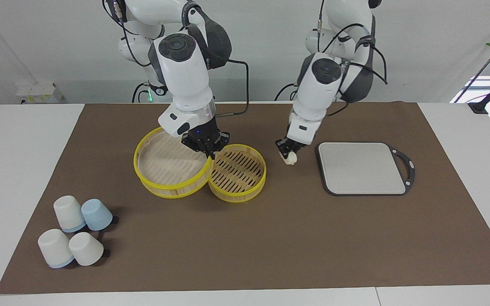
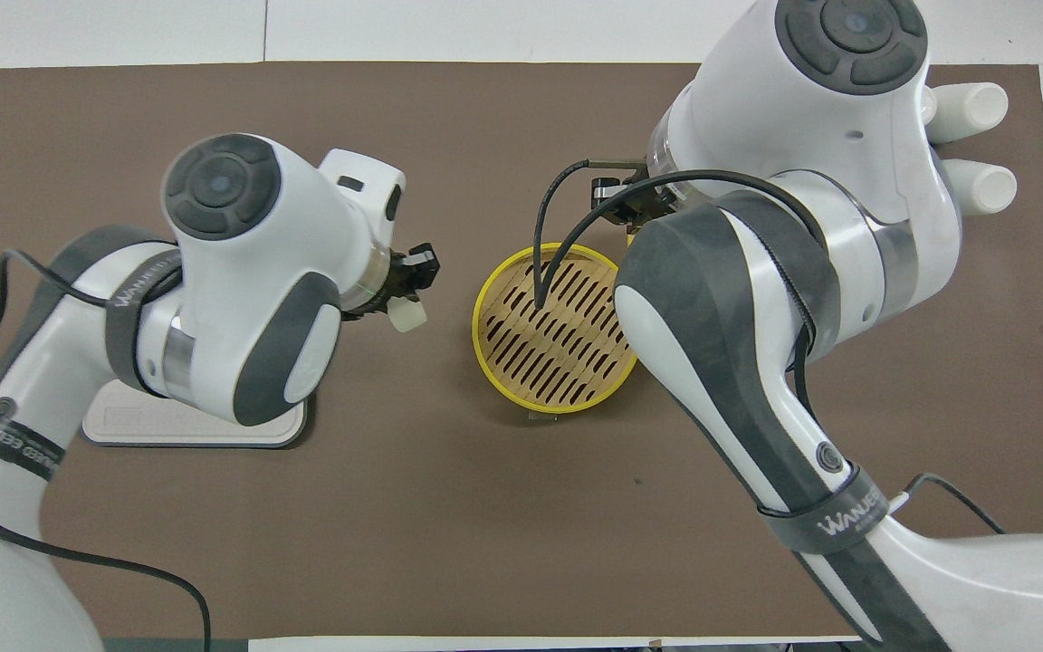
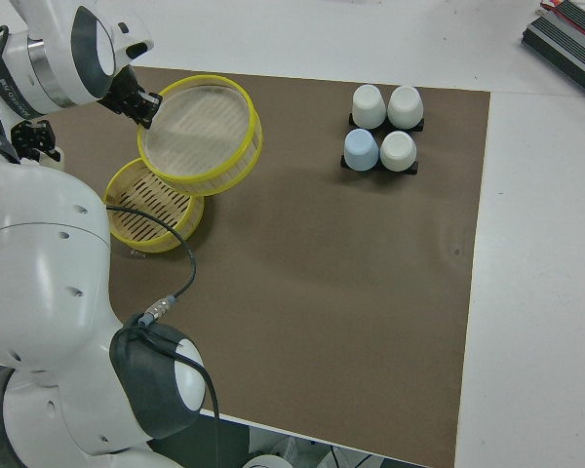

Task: Place bun in steamer
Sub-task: 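Carry the bun with the left gripper over the open steamer, then lower the bun into the steamer and open the left gripper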

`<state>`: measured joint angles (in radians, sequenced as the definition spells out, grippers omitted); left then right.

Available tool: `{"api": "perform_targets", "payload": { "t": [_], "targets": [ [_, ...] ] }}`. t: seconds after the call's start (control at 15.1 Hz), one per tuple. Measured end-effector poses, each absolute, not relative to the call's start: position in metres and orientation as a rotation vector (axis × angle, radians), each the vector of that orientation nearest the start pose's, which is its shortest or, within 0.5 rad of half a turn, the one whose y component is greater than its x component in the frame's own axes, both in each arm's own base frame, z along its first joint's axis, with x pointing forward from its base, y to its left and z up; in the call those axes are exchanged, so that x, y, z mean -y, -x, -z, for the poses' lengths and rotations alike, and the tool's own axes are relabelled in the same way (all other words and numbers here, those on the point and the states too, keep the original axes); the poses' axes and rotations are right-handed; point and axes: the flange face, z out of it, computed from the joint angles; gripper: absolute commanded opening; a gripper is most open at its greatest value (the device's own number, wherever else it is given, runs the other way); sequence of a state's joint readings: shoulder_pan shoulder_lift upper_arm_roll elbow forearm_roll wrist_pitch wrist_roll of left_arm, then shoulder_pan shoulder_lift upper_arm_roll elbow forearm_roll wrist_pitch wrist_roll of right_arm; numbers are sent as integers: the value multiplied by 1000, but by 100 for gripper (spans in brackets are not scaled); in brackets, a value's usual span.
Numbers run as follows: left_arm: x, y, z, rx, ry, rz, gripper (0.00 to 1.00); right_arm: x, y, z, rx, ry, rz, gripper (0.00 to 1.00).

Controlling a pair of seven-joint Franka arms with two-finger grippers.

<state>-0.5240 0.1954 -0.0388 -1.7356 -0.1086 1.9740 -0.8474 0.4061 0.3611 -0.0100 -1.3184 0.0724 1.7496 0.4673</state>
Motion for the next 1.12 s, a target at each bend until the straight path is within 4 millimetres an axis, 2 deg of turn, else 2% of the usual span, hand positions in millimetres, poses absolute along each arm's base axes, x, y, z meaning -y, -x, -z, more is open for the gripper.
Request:
{"api": "perform_targets", "payload": {
  "t": [0.13,0.26,0.33,0.53,0.66,0.93,1.12],
  "targets": [
    [383,-499,-469,506,3231,-82,30,-267,-619,-539,-122,3048,51,0],
    [418,-489,-467,488,3248,-98,30,-267,-619,-537,-122,3050,46,0],
    [434,-490,-460,488,3247,-105,30,-267,-618,-536,-121,3051,42,0],
    [471,-491,-417,452,3220,-149,30,-264,-617,-535,-121,3054,35,0],
    [476,-495,-399,442,3201,-153,30,-264,-616,-535,-122,3055,35,0],
    [469,-504,-387,463,3187,-137,30,-262,-616,-535,-124,3055,34,0],
    [467,-505,-368,467,3161,-163,30,-262,-616,-535,-125,3055,32,0]
  ]
}}
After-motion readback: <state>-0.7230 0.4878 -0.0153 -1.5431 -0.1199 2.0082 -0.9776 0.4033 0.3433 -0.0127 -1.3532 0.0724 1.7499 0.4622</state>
